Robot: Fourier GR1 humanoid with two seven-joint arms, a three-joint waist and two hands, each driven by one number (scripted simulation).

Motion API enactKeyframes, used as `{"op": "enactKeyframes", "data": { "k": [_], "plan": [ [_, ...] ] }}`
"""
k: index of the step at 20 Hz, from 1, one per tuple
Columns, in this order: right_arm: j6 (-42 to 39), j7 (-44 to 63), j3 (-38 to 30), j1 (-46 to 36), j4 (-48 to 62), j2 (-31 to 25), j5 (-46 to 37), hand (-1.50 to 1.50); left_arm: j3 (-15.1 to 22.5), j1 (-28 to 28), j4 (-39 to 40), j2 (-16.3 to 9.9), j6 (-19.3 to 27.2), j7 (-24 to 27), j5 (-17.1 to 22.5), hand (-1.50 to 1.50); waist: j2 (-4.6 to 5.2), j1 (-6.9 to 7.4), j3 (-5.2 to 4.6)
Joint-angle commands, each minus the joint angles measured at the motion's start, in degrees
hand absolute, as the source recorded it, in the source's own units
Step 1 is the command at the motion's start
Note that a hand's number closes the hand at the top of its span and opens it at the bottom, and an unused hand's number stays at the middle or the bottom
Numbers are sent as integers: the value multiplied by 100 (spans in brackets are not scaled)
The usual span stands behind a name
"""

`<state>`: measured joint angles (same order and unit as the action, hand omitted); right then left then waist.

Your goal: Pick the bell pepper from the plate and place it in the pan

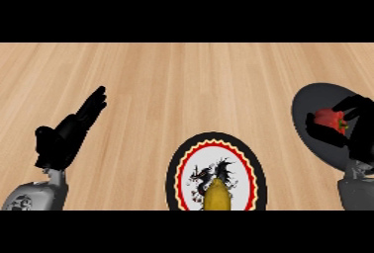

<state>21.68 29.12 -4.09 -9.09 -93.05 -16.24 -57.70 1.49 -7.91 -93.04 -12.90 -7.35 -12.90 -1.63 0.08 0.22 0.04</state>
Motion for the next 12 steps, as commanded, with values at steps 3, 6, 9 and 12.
{"op": "enactKeyframes", "data": {
  "k": [3,6,9,12],
  "plan": [
    [638,-1081,-662,-701,1772,-222,623,150,146,55,88,277,177,133,-333,0,1,10,-2],
    [611,-1529,-917,-1206,2560,-560,862,150,-254,-157,106,-35,-241,34,88,0,4,19,-2],
    [869,-2353,-1199,-1285,3378,-727,1281,150,-36,-13,295,219,43,378,-328,0,10,22,-1],
    [930,-2172,-1127,-1508,3433,-645,1131,150,-235,48,-271,55,-277,-208,-40,0,-7,10,-3]
  ]
}}
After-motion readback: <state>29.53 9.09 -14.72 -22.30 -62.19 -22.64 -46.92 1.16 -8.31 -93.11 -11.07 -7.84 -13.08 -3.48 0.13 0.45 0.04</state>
